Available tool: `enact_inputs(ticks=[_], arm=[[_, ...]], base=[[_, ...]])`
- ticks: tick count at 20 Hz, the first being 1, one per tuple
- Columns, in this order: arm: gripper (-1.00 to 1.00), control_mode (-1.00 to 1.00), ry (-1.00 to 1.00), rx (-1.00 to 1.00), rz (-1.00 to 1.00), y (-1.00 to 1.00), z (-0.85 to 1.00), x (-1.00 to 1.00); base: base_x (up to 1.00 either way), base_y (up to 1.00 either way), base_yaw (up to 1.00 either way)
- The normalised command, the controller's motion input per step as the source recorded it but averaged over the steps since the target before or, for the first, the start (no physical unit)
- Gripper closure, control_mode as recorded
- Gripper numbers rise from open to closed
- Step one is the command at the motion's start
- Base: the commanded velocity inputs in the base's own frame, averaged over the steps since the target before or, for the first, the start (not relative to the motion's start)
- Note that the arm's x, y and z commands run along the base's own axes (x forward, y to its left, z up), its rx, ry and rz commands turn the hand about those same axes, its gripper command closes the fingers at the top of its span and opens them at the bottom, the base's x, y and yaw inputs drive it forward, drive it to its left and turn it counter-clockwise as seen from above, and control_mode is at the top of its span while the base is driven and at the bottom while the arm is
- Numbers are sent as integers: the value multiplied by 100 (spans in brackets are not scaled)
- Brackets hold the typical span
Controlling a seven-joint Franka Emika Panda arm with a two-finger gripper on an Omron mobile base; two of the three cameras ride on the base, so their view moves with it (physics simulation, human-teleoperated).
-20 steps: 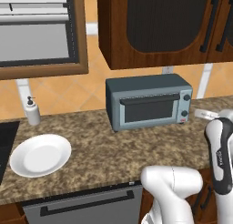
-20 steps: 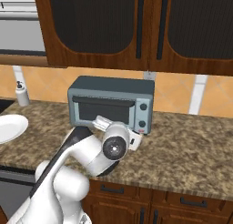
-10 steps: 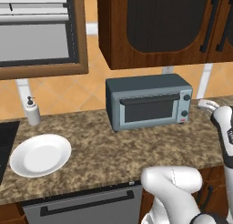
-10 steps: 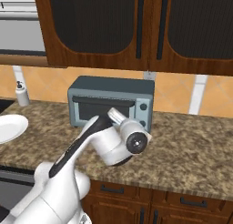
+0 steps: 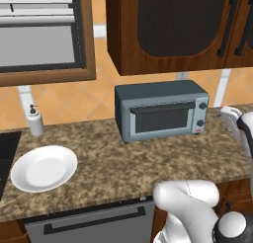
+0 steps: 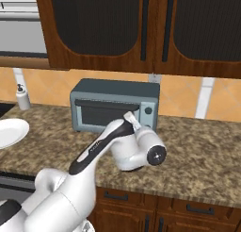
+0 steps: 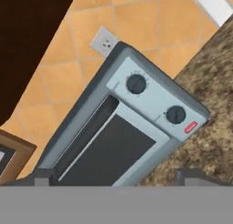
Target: Pick up the kebab skewer and baguette bread, and place them inside the toaster oven. Close the toaster oven door and start by setting the timer.
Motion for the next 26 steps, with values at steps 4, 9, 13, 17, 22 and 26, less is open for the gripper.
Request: enact_inputs(ticks=[4, 9, 13, 17, 22, 26], arm=[[-100, -100, -1, 4, -3, 0, -15, 42], [-100, -100, 0, 0, -2, -1, -25, 51], [-100, -100, 0, 3, 0, -10, -34, 31], [-100, -100, 0, 5, 0, -17, -33, 30], [-100, -100, 0, 5, 0, -32, -13, 28], [-100, -100, 0, 4, 0, -9, -30, 29]], base=[[0, 0, 0], [0, 0, 0], [0, 0, 0], [0, 0, 0], [0, 0, 0], [0, 0, 0]])
